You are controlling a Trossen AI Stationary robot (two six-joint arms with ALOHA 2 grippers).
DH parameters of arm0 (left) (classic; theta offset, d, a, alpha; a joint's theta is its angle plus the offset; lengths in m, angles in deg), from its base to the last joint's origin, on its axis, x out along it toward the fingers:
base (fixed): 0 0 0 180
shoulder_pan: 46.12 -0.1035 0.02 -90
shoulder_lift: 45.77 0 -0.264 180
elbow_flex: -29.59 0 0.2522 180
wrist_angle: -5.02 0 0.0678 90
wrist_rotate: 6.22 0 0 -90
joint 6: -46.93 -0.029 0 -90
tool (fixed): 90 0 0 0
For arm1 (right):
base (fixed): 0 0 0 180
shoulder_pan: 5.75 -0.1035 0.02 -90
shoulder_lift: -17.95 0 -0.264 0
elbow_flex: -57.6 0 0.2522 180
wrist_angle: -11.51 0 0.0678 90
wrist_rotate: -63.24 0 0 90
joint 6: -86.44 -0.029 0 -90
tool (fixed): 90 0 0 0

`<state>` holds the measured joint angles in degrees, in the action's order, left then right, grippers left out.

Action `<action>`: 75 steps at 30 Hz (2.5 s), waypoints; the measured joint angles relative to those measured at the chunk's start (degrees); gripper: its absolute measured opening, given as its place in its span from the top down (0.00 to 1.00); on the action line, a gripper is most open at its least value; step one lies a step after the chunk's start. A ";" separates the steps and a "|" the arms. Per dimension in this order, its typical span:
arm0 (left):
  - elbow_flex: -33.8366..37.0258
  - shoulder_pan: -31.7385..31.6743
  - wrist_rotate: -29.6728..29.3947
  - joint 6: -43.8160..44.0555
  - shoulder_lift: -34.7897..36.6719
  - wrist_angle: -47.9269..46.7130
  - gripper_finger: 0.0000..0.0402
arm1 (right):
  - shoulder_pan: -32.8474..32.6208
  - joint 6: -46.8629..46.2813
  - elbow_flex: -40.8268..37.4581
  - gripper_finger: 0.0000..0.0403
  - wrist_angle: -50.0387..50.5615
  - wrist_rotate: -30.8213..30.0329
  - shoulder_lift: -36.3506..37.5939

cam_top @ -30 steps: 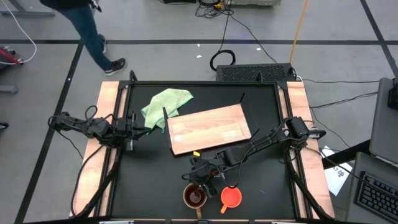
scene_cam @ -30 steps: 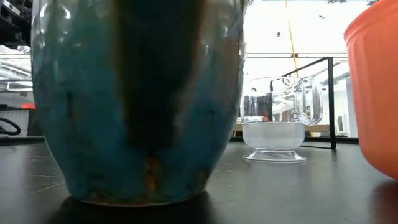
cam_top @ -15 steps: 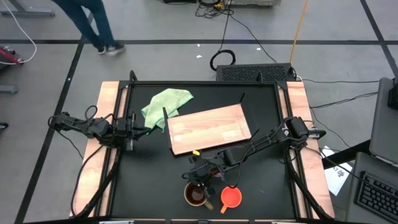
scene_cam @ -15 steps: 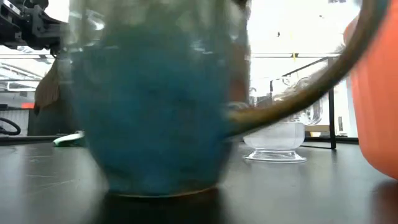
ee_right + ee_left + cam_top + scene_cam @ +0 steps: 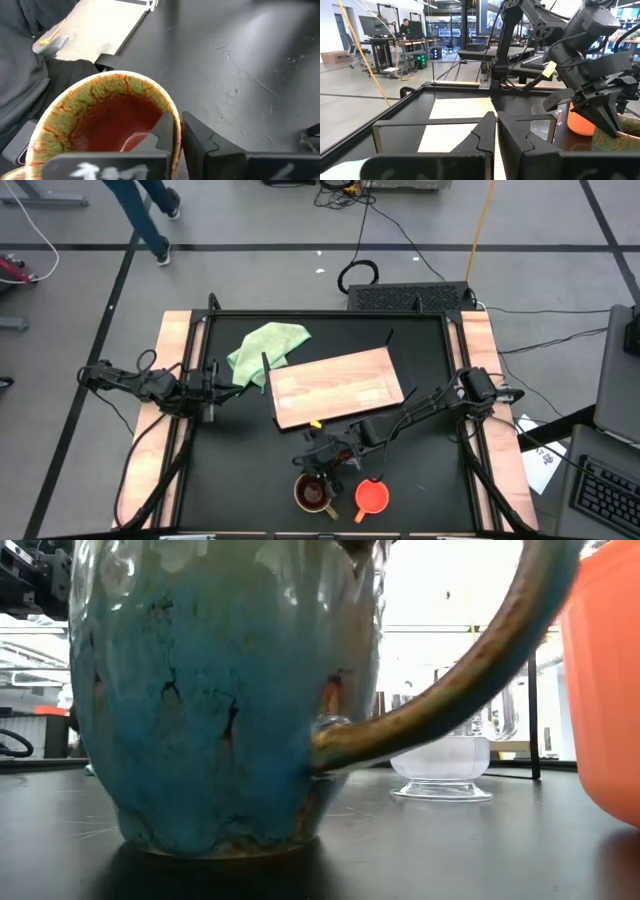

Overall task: Stack small to large cups/mugs on shelf
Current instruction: Put the brown mug on the shelf

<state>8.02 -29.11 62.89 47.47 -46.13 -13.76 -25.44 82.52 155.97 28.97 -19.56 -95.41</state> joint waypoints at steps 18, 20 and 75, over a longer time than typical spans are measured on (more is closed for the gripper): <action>0.00 -0.02 0.00 -0.04 0.00 -1.20 0.95 | 5.34 -2.93 -0.01 0.99 5.79 0.21 7.98; 0.00 -0.01 0.02 -0.04 0.00 -1.51 0.95 | 6.06 -3.28 -0.01 0.99 6.41 0.27 8.85; 0.00 -0.02 0.00 -0.42 -0.02 -2.47 0.95 | 18.62 -1.38 -25.15 0.99 -7.30 3.52 36.08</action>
<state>8.02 -29.13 62.89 47.05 -46.15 -16.23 -6.82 81.14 130.82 21.67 -16.05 -59.33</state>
